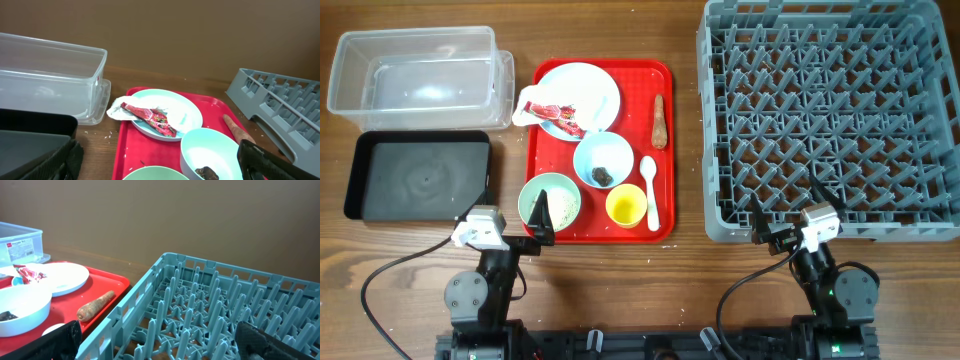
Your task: Sort waste into correct bins and load items into the dishwasher rack
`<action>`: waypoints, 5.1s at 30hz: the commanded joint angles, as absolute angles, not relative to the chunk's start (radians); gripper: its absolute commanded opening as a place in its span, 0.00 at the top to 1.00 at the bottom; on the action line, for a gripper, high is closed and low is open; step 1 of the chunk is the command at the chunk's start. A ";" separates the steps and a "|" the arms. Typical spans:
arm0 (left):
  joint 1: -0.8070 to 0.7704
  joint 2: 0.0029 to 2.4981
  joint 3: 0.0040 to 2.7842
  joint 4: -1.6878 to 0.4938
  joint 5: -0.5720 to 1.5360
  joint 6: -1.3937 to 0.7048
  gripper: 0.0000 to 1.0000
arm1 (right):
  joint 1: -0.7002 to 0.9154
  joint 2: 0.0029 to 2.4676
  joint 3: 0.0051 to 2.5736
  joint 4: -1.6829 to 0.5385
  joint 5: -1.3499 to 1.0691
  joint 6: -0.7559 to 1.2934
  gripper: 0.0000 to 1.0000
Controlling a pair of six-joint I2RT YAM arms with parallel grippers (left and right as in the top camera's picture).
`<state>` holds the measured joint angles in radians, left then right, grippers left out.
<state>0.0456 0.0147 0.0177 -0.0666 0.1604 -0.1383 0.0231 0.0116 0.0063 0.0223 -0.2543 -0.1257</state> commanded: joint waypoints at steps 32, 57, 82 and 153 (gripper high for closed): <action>0.041 0.003 0.006 -0.062 0.147 -0.139 0.00 | 0.023 0.009 0.005 0.022 -0.260 -0.131 0.00; 0.041 0.003 0.006 -0.062 0.147 -0.139 0.00 | 0.023 0.009 0.005 0.022 -0.260 -0.131 0.00; 0.041 0.003 0.006 -0.062 0.147 -0.139 0.00 | 0.023 0.009 0.005 0.022 -0.260 -0.131 0.00; -0.235 2.353 1.800 -0.775 -0.170 -0.426 0.83 | 0.023 1.253 1.261 -0.749 -0.394 -0.049 0.00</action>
